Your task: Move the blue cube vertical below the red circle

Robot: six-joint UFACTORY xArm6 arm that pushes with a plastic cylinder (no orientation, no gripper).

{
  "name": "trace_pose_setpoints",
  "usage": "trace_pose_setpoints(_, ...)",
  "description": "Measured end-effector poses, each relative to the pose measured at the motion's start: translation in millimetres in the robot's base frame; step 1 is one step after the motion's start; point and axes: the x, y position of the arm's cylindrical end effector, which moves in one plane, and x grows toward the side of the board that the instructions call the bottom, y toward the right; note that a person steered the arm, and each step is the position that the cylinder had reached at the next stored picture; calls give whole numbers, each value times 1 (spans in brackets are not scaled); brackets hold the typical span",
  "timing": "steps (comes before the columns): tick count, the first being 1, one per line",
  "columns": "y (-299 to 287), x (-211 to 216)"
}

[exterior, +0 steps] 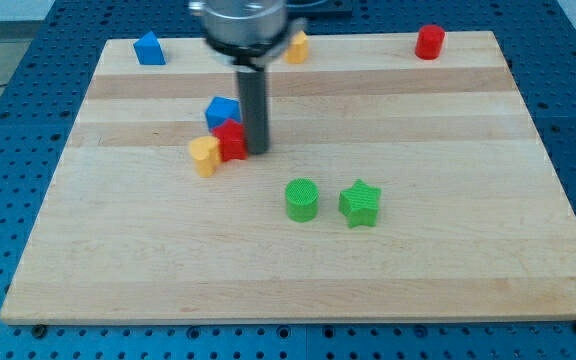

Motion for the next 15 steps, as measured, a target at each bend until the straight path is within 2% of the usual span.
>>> trace_pose_setpoints(2, -94, -20)
trace_pose_setpoints(3, -102, -13)
trace_pose_setpoints(4, -135, 2)
trace_pose_setpoints(7, -132, -6)
trace_pose_setpoints(9, -114, -17)
trace_pose_setpoints(10, -74, -43)
trace_pose_setpoints(11, 16, -53)
trace_pose_setpoints(12, 63, -55)
trace_pose_setpoints(15, 54, -96)
